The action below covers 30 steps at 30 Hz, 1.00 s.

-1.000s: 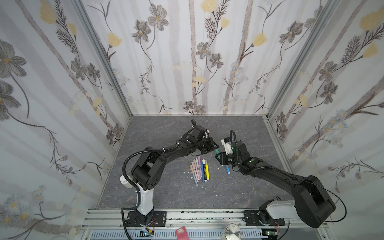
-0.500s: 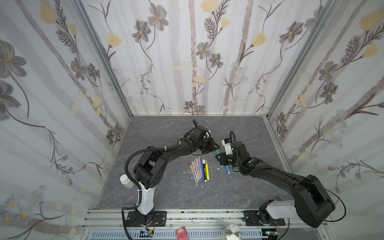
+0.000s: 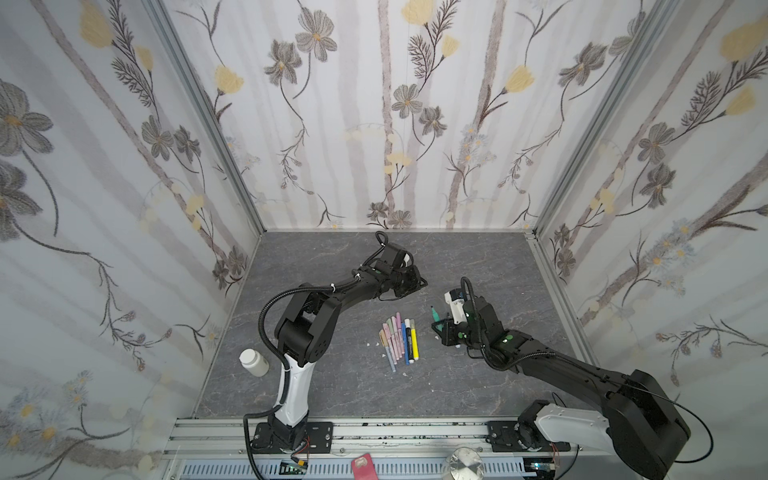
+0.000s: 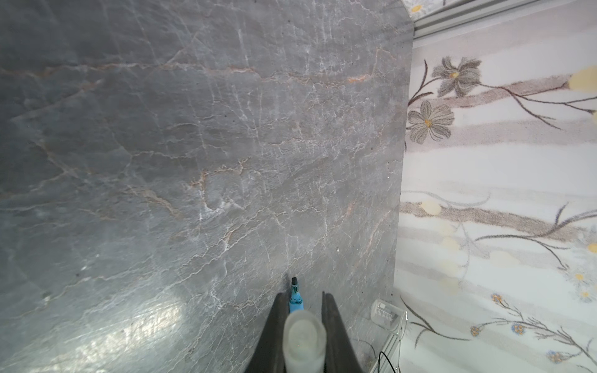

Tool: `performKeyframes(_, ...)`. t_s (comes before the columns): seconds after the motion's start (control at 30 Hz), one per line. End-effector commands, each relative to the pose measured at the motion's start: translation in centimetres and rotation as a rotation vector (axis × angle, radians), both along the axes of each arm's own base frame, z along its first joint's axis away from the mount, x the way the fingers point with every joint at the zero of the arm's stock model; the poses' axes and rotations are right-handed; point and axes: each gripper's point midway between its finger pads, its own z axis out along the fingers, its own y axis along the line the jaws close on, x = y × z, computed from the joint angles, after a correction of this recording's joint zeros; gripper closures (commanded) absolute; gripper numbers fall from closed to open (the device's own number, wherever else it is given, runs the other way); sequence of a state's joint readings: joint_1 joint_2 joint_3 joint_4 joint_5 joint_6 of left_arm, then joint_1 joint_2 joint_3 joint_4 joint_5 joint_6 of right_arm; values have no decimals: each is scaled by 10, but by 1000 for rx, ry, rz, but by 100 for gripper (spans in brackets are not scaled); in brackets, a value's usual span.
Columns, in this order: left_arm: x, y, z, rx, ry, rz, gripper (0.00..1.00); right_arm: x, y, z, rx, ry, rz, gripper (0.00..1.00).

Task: Open the pen caps
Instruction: 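Lower the uncapped green highlighter beside the blue marker with the right gripper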

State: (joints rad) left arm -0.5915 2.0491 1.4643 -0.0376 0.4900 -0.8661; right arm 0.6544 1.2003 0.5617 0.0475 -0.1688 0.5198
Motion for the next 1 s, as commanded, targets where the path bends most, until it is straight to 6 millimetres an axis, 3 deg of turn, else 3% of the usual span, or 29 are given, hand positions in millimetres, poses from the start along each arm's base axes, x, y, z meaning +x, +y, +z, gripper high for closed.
performKeyframes(0.0,12,16,0,32,-24,36,100,0,-5,-2,-5,-2,-30,100)
performKeyframes(0.13,16,44,10,39,-39,70,100,1,-14,-13,-62,16,-60,100)
performKeyframes(0.33,12,103,18,98,-57,119,100,9,-30,-36,-194,64,-129,100)
performKeyframes(0.57,-10,171,0,157,-19,188,100,15,-32,-55,-270,98,-160,100)
performKeyframes(0.77,-22,200,-15,169,7,231,100,21,-31,-71,-382,120,-172,98)
performKeyframes(0.93,-25,203,-24,174,19,226,100,23,-44,-82,-509,127,-210,97)
performKeyframes(0.97,-25,202,-26,174,23,223,100,30,-39,-75,-507,110,-218,97)
